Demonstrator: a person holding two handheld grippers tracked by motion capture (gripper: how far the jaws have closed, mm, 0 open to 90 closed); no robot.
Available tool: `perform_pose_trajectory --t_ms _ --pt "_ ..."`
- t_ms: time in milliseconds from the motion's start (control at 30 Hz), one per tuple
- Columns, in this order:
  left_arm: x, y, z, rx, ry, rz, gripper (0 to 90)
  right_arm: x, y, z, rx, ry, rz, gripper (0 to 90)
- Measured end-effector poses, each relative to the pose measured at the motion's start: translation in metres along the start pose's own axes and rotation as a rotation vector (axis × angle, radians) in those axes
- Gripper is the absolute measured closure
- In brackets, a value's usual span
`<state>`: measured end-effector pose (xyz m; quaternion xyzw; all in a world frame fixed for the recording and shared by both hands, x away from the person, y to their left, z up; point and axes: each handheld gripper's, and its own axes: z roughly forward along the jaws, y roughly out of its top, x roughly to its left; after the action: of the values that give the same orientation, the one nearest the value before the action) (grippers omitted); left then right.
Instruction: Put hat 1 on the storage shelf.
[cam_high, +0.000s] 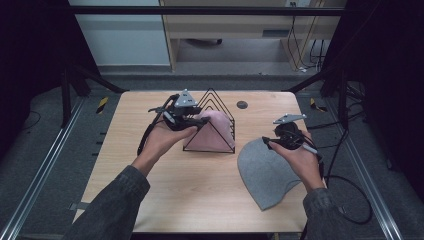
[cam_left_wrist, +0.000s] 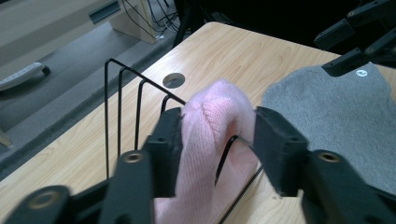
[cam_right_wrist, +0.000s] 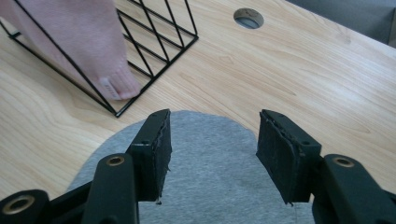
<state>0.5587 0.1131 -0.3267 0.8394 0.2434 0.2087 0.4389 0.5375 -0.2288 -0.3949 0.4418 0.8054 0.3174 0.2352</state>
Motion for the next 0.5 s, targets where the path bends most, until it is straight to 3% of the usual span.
perform_pose_trajectory --t_ms 100,267,500 --pt "-0.002 -0.004 -0.004 0.001 0.015 0.010 44.0 -0.006 -0.002 0.003 0.010 -0.010 0.011 43.6" --pt "-0.005 -0.017 -0.015 -0.012 0.018 -0.021 32.5 -0.015 -0.005 0.009 0.036 -0.011 0.025 39.5" --pt "-0.008 -0.038 -0.033 0.001 0.030 -0.024 20.3 -0.034 -0.013 0.022 0.080 0.015 0.051 32.4"
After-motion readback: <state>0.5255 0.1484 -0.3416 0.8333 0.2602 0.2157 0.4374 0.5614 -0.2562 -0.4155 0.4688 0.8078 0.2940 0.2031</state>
